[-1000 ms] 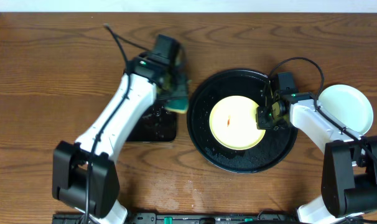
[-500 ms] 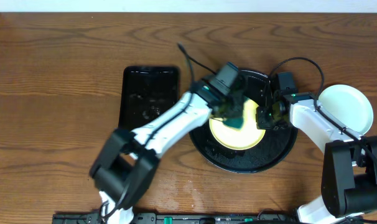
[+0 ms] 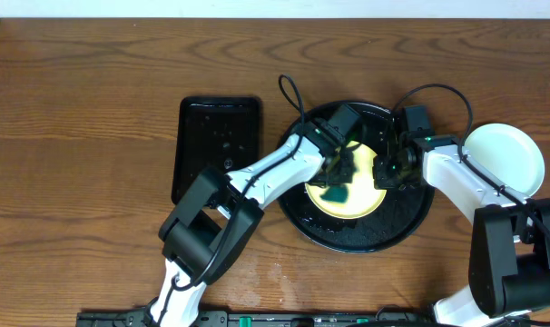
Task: Clean dirty plates on tray and stack at the side
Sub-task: 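Scrub the yellow plate with the sponge in the left gripper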
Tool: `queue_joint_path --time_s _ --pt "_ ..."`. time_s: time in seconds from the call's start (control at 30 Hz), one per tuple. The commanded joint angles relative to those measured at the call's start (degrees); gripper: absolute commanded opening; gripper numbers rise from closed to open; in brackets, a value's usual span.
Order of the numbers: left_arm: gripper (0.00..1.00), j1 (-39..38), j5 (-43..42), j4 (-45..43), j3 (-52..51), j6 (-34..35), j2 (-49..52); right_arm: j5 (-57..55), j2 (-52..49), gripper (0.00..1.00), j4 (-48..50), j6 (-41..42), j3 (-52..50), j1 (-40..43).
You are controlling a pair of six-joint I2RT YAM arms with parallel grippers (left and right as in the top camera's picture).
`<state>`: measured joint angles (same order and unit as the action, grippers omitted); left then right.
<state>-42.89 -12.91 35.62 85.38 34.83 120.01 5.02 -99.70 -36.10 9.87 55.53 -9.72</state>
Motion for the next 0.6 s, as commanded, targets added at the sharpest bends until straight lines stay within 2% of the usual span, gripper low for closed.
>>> queue_joint_path --time_s 0.0,0.1,0.23,0.3,0.47,0.57 --pt "0.07 3.74 19.45 6.45 -1.14 -3.52 2.78 0.81 -1.46 0.01 -0.96 -0.07 -1.11 -0.13" --pt "0.07 3.67 26.77 9.2 -0.39 -4.52 1.9 0.83 -1.46 0.01 -0.96 -0.07 -1.11 -0.13" --pt "0.08 3.54 26.01 8.07 -0.42 -6.08 1.97 0.79 -1.46 0.01 -0.96 -0.07 -1.11 -0.13" --pt "0.07 3.56 20.15 6.47 -0.42 -6.08 2.16 0.79 -1.46 0.01 -0.96 -0.07 -1.11 -0.13" --pt "0.08 3.32 -2.62 -0.9 -0.5 -2.32 3.08 0.81 -1.46 0.01 -0.98 -0.07 -1.11 -0.13" --pt "0.08 2.54 -10.95 -4.68 -0.5 -0.61 3.19 0.81 -1.46 0.01 -0.96 -0.07 -1.11 -0.13"
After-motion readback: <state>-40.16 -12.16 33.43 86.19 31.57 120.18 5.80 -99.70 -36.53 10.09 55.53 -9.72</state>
